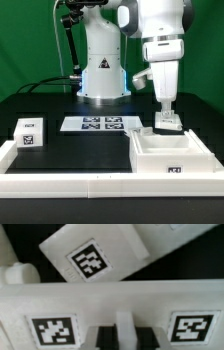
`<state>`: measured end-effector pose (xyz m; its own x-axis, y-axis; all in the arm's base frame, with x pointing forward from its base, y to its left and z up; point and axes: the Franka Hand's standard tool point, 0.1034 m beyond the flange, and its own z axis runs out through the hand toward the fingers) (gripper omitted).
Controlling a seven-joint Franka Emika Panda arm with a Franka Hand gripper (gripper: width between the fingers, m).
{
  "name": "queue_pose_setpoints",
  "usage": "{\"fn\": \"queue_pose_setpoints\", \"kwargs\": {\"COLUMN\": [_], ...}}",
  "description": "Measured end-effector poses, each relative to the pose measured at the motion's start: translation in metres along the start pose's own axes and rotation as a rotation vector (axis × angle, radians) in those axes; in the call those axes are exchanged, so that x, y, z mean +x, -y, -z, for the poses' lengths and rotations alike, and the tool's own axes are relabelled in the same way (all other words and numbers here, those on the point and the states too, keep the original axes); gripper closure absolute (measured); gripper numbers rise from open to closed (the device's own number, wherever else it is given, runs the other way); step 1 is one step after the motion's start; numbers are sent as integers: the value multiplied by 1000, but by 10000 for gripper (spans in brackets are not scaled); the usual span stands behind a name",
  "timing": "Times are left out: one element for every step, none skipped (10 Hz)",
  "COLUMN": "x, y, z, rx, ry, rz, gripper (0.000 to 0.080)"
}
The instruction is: Assemble cabinet
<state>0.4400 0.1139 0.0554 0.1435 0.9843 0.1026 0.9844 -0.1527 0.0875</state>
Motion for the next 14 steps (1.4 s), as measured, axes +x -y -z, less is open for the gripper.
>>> {"fn": "queue_pose_setpoints", "kwargs": {"x": [3,3,3,3,4,6,7,8,8,8,7,7,7,9], "y": [-4,-3,-4,-4,-6,-9,-11,-13,-16,-15,-15,-15,-15,-17], "z": [1,-1,-1,-2,-2,-1,-1,-1,-1,-1,-2,-2,-2,-1], "rx": [-5,-3,-2,-2,-4,-8,-11,-4,1,2,3,3,4,6], "ry": [-3,-3,-3,-4,-6,-8,-9,-5,-2,-2,-1,-1,-1,1], "rz": [3,2,1,0,-1,-3,-5,-5,-6,-6,-7,-7,-7,-5], "gripper": [731,731,731,731,731,731,731,731,731,731,731,731,731,731]}}
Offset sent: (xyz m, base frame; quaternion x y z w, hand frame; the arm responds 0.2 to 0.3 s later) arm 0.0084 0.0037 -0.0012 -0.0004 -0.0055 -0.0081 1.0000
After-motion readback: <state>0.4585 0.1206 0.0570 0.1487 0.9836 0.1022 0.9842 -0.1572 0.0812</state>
